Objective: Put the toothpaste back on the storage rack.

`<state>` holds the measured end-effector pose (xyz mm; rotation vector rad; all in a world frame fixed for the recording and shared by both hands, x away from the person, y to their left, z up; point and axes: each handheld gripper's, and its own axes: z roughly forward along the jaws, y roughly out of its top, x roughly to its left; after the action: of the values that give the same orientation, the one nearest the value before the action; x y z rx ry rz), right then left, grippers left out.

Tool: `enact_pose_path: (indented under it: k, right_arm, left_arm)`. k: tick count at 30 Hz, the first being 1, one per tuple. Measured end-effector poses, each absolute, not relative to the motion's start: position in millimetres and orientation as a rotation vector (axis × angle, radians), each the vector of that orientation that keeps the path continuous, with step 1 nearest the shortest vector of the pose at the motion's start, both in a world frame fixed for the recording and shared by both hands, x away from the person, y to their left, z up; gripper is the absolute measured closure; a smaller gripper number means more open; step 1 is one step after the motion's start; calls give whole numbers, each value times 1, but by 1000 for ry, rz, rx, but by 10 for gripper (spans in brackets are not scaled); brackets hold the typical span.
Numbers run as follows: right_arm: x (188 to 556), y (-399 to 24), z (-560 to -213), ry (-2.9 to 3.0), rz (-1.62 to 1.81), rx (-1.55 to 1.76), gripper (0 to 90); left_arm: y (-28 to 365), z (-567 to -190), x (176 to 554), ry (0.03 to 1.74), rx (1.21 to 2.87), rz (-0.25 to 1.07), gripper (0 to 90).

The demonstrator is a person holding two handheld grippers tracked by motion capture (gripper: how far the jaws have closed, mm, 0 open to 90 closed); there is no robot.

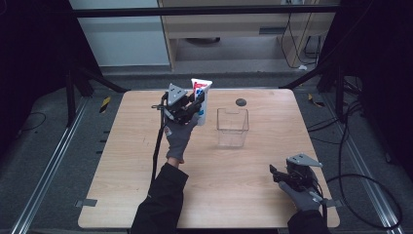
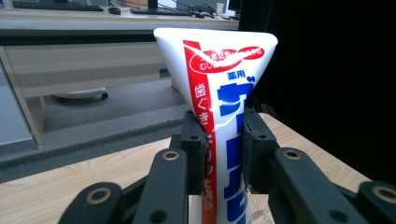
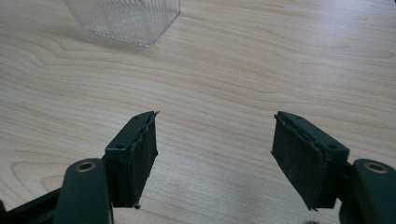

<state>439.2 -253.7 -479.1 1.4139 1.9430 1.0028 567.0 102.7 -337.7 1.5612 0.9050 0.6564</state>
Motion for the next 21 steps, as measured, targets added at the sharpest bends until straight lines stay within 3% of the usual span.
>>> enact_pose_path:
  k: [21]
  right_arm:
    - [439,-255,-479,1926,1016,1426,306]
  left_arm:
    - [63,-345,586,873,1546,602,732]
